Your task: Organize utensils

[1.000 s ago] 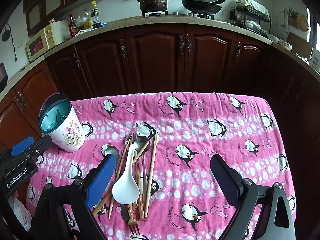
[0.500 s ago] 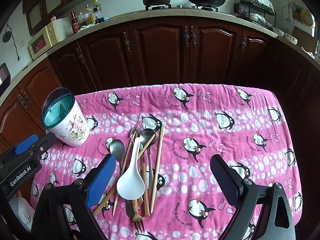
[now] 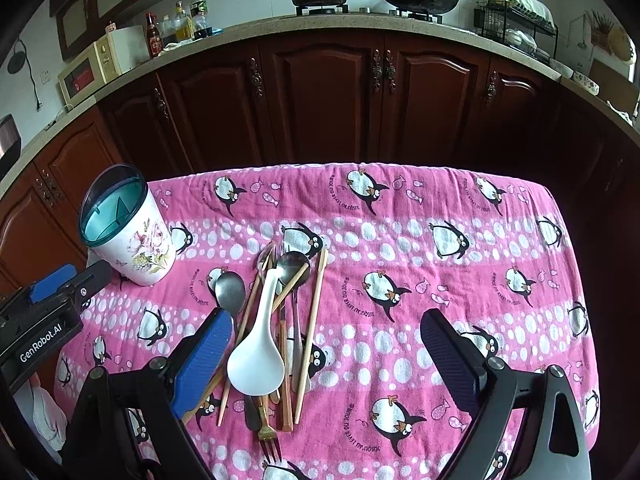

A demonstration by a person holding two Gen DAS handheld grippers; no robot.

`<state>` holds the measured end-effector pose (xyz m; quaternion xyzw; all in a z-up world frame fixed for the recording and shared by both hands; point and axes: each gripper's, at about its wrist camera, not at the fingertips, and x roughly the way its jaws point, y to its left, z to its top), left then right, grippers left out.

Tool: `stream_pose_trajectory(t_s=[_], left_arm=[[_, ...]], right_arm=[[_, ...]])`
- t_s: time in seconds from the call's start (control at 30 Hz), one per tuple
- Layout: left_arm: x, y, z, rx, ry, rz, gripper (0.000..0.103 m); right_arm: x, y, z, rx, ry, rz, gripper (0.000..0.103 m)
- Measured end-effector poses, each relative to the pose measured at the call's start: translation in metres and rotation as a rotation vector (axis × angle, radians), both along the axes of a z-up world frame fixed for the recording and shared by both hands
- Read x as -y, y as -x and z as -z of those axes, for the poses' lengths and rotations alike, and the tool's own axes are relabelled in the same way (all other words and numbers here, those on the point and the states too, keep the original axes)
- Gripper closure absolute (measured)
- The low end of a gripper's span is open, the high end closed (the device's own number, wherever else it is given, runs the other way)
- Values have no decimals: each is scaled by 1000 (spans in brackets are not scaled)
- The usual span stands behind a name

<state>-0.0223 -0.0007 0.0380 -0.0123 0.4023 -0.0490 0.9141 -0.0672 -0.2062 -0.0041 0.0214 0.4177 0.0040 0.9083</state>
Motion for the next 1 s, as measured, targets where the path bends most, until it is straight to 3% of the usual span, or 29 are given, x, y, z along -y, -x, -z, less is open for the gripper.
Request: stream_pose_trajectory(t_s=[1.0], left_arm=[[-5,-5,12,-33,20,-9,40]], right_arm=[[-1,-1,9,-3,5,-22,9]])
